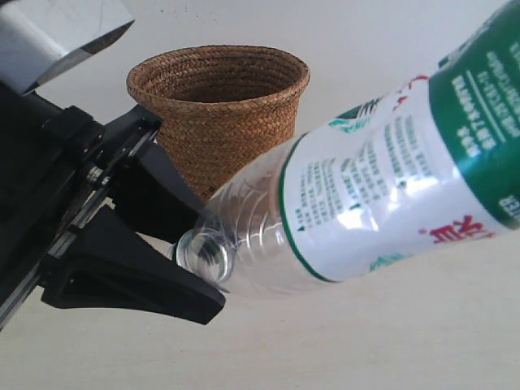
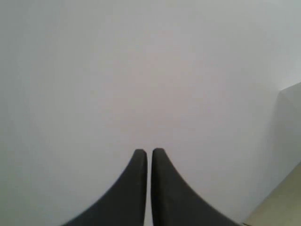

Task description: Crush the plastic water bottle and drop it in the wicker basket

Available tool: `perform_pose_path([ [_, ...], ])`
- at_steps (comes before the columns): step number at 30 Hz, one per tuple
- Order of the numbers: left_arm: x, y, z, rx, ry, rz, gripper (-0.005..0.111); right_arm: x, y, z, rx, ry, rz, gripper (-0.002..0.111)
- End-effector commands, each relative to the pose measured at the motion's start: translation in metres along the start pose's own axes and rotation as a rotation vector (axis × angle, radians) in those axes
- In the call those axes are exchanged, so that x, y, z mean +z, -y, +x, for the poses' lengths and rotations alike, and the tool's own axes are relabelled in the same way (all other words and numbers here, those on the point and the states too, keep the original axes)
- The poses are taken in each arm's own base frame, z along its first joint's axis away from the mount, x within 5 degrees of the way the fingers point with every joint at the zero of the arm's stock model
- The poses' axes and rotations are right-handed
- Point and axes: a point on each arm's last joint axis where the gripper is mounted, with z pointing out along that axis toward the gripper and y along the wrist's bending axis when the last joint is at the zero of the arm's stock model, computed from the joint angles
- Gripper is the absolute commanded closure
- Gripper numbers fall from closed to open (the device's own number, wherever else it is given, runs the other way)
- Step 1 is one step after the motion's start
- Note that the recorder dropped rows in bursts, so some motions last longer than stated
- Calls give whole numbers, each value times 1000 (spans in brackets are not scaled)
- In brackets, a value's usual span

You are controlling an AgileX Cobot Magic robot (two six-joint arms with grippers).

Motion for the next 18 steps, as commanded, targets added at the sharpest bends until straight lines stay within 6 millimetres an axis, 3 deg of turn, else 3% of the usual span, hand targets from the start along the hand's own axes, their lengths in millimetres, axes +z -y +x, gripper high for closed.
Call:
perform_pose_path([
  [1,-1,2,-2,-4,11,4,103,-1,1,0,-11,8,1,108],
  [9,-1,2,-2,-4,10,4,103,-1,1,0,-11,8,1,108],
  [13,0,2,7,-42,-71,5,103,-1,1,0,-11,8,1,108],
  [17,4,-1,43,-183,-340,1,103,-1,1,0,-11,8,1,108],
  [18,4,-12,61,-239,-481,-113,103,-1,1,0,-11,8,1,108],
])
